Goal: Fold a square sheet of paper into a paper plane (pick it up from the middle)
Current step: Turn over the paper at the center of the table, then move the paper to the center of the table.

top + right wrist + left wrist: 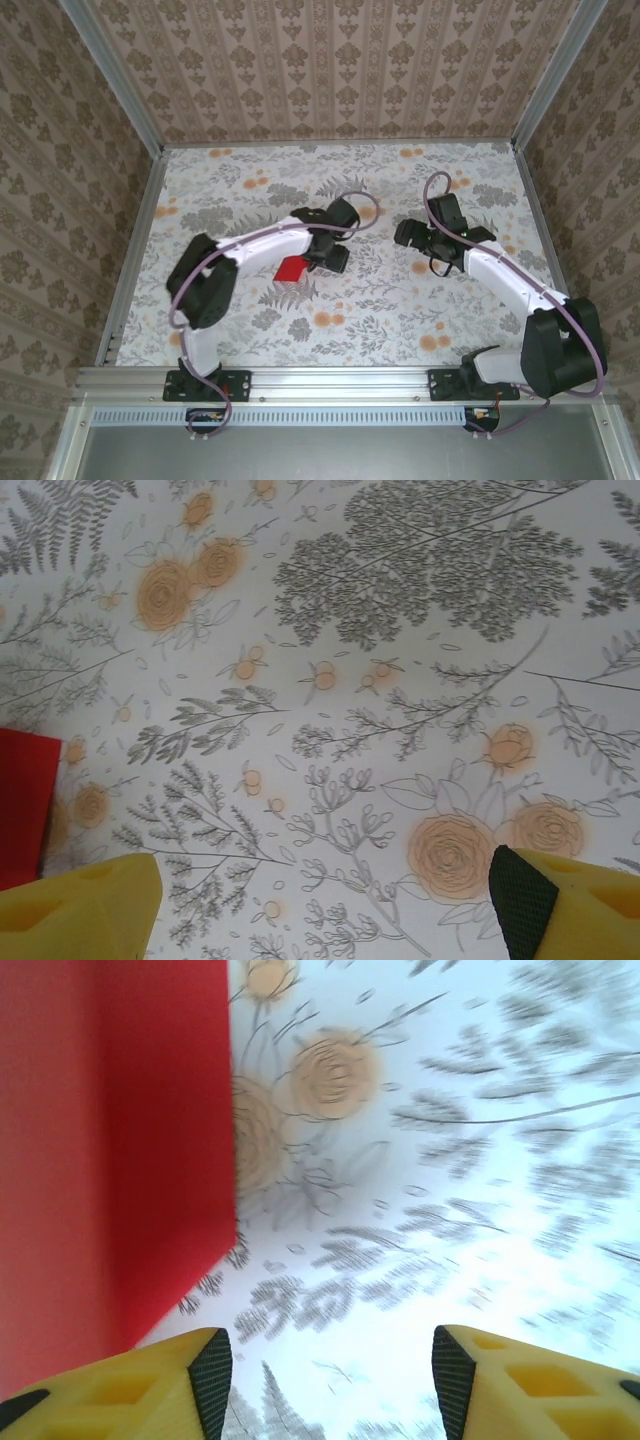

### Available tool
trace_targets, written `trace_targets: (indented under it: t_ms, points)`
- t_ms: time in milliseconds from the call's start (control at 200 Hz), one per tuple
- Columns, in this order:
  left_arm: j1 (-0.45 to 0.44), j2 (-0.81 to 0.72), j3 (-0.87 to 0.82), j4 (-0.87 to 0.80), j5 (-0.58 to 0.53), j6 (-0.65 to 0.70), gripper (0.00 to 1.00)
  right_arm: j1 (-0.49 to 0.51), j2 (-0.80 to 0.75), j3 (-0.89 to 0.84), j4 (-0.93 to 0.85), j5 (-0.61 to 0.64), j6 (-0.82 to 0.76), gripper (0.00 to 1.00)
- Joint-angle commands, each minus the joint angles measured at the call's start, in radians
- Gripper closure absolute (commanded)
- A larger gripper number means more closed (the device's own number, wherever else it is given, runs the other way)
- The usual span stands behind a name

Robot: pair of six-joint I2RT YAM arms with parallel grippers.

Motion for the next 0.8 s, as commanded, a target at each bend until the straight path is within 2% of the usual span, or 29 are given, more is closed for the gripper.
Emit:
trace_targets:
  t_ms: [0,50,105,245,380,395,560,795]
  points:
    - [0.079,-0.163,-0.088,0.145,0.271,-0.051,0.38,-0.002,0.052,0.061,-0.013,-0.111,-0.034,0.13]
    - [0.118,-0.235,-0.15,0.205,0.312,-0.064,0.37,0.002,0.088,0.072,0.011,-0.184,-0.034,0.15]
    - [0.158,-0.314,-0.218,0.244,0.288,-0.072,0.33,0.027,0.116,0.088,0.034,-0.235,-0.03,0.15]
    - [0.296,-0.474,-0.36,0.241,0.167,-0.097,0.22,0.166,0.219,0.177,0.047,-0.228,-0.026,0.17]
    - [0.396,-0.589,-0.471,0.243,0.123,-0.118,0.12,0.318,0.378,0.312,0.055,-0.243,-0.007,0.22]
    - [0.429,-0.601,-0.479,0.241,0.119,-0.12,0.11,0.332,0.393,0.326,0.055,-0.246,-0.006,0.23]
    - [0.553,-0.681,-0.55,0.202,0.118,-0.145,0.0,0.464,0.596,0.516,0.035,-0.285,0.009,0.33]
    - [0.661,-0.695,-0.579,0.16,0.178,-0.144,0.0,0.569,0.806,0.745,-0.059,-0.295,-0.01,0.4]
